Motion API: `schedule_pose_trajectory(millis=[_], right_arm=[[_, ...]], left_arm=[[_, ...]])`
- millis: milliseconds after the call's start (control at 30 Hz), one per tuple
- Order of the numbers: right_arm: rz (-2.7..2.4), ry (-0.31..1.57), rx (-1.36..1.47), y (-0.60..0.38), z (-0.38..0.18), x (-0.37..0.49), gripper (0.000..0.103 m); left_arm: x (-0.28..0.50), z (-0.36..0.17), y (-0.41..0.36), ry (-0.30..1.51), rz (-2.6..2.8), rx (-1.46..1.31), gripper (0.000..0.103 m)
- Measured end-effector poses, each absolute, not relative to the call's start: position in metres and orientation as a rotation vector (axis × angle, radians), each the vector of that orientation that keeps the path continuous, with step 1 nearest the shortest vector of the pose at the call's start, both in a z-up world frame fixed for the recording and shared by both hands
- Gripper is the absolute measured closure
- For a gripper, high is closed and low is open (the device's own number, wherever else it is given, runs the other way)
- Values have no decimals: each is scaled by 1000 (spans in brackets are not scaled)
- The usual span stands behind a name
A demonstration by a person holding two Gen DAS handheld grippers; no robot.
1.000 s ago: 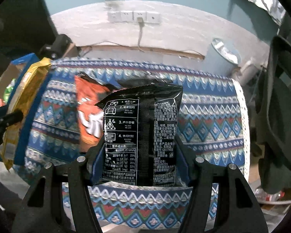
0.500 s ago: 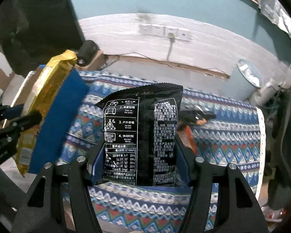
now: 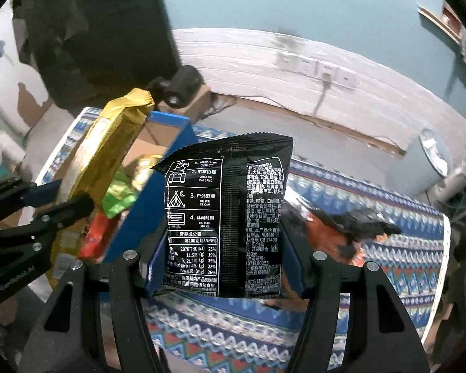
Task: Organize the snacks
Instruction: 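Lift the yellow stick and black bag and carry them over the box, then open both tools to drop the yellow stick and black bag into the box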
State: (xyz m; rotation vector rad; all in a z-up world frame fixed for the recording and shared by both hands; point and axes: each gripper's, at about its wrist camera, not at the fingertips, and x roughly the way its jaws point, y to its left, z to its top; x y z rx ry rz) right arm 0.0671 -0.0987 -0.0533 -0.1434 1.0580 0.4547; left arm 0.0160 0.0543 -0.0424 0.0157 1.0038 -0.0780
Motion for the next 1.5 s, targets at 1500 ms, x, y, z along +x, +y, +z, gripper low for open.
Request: schedule_pose_trajectory(millis=[1500], right_arm=[[551, 1129, -166, 4, -78, 79, 28]], left_arm=[[14, -71, 145, 1044, 155, -103, 38]])
